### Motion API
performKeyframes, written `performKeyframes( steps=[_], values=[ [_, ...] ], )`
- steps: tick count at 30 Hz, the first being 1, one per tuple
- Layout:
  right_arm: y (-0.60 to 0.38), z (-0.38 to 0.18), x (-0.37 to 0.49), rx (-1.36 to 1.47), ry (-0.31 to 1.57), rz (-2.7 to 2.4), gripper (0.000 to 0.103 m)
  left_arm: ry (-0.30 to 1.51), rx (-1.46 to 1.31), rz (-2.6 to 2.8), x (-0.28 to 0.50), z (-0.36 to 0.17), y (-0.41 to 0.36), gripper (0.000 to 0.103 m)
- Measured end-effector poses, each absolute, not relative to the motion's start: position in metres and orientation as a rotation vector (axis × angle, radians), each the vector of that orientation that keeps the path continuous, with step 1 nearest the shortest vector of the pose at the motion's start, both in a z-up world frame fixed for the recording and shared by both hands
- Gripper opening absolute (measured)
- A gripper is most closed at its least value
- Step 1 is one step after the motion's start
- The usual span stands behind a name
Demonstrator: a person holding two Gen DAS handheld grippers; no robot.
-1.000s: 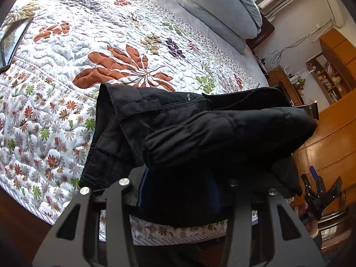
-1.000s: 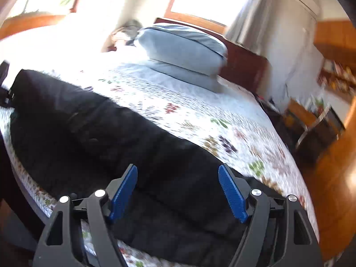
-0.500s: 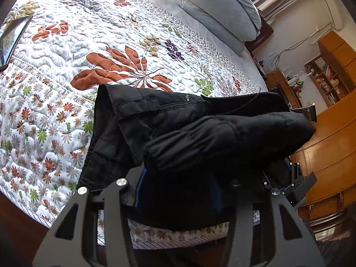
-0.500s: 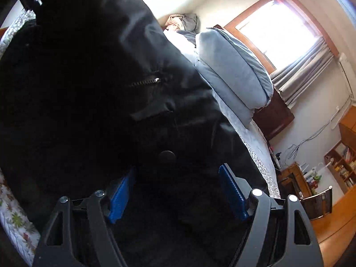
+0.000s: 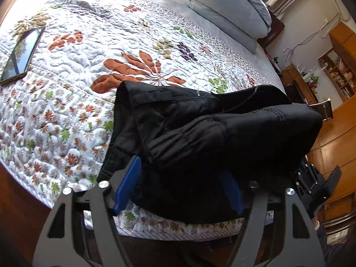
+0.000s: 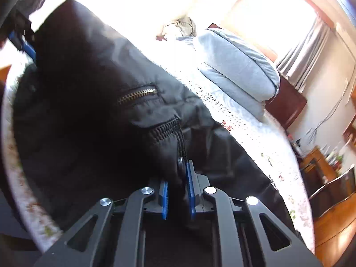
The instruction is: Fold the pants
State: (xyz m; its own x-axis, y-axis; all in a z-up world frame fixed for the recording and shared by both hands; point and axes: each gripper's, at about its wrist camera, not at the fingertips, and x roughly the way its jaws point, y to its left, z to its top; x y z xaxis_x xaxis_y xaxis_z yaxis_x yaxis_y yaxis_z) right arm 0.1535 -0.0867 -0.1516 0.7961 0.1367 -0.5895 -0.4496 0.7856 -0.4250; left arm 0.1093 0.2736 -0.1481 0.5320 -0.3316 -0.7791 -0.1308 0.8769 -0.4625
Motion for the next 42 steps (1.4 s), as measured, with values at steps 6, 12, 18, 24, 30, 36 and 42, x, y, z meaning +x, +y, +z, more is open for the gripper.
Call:
performKeyframes(
  steps=[6, 12, 18, 24, 30, 36, 42],
  values=[
    [-0.105, -0.15, 0.117, -0.621, 0.669, 0.463, 0.014, 1.005, -0.567, -0.058, 0.074, -0.131, 0.289, 0.079],
    [-0.092, -0.187, 0.101, -0.696, 0.757, 0.493, 0.014, 1.104, -0.699, -0.119, 0.049, -0.145, 0.271, 0.089],
    [-0.087, -0.188, 0.132, -0.637, 0.805, 0.489, 0.014, 1.189, -0.785, -0.171, 0.05, -0.177, 0.235, 0.089],
    [-0.085, -0.191, 0.152, -0.57, 0.836, 0.474, 0.014, 1.212, -0.734, -0.121, 0.097, -0.189, 0.216, 0.089],
    [-0.083, -0.191, 0.144, -0.544, 0.855, 0.487, 0.026, 1.27, -0.65, -0.055, 0.134, -0.199, 0.205, 0.089],
    [-0.125, -0.161, 0.125, -0.4, 0.882, 0.498, 0.057, 1.282, -0.513, -0.03, 0.125, -0.184, 0.183, 0.089],
    [-0.285, -0.102, 0.102, 0.119, 0.818, 0.213, 0.06, 1.295, -0.333, -0.021, 0.101, -0.151, 0.162, 0.089]
  ],
)
